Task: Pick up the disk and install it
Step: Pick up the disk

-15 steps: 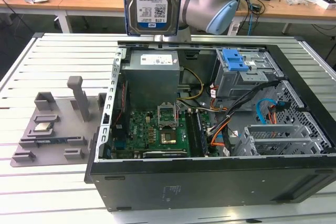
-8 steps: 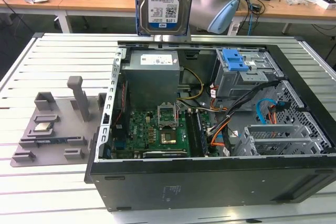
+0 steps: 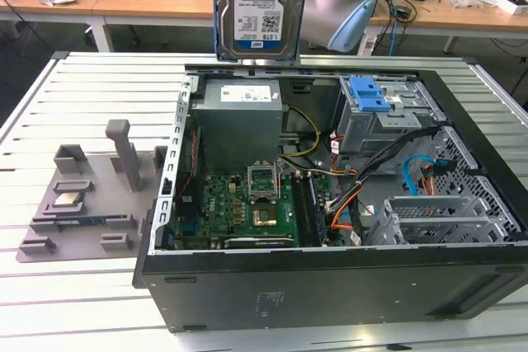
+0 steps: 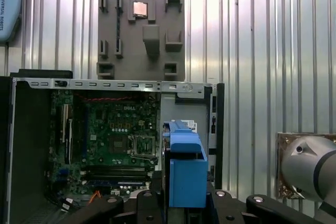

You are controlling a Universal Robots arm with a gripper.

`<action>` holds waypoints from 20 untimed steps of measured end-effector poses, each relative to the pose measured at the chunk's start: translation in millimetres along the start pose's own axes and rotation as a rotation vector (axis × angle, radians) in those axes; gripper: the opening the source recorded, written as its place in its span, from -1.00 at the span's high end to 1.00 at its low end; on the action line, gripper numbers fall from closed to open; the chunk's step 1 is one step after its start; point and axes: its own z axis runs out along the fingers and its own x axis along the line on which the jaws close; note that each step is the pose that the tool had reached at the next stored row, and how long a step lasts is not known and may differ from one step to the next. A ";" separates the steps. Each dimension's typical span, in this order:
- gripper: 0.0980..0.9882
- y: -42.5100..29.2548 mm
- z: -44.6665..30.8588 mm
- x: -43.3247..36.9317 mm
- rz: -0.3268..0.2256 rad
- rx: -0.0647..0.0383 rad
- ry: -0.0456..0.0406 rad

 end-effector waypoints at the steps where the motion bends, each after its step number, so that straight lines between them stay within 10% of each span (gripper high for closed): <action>1: 0.40 0.0 -0.1 4.7 0.000 0.000 0.0000; 20: 0.40 0.3 1.8 36.9 0.000 0.000 -0.0001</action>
